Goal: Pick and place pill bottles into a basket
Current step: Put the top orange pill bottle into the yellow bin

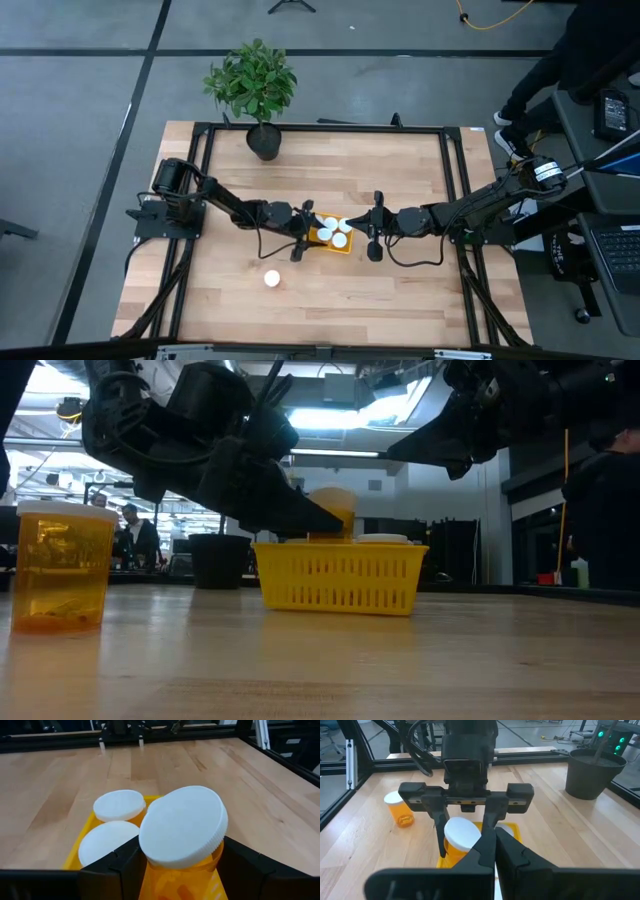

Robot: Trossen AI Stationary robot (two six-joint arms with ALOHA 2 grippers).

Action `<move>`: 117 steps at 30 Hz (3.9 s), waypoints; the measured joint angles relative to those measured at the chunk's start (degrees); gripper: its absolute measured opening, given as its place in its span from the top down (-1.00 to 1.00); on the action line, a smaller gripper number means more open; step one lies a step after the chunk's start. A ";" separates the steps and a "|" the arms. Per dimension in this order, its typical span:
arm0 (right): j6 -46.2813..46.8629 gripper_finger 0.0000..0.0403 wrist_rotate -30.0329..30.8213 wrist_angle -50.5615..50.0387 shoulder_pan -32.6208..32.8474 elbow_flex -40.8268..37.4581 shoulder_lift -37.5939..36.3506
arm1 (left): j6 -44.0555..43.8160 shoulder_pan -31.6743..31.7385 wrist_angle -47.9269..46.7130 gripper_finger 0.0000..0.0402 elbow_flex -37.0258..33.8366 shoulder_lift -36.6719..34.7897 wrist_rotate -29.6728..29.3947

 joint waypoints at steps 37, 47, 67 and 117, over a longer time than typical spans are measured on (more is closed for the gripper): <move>0.19 0.98 0.01 -0.05 -0.01 0.00 0.00 | 1.23 -0.12 3.77 -0.25 0.00 -0.01 -1.66; 0.20 0.98 -0.01 -0.70 0.01 0.00 0.00 | 4.90 -0.29 0.86 -0.25 -0.18 -5.58 -1.27; 1.11 0.98 -0.01 -0.90 0.01 0.00 0.00 | 2.39 -4.65 -32.75 -0.25 -0.33 -18.40 -10.15; 1.03 0.98 -0.01 -2.13 -0.01 0.02 0.00 | 2.76 -8.44 -19.97 -0.40 -0.17 -9.16 -24.19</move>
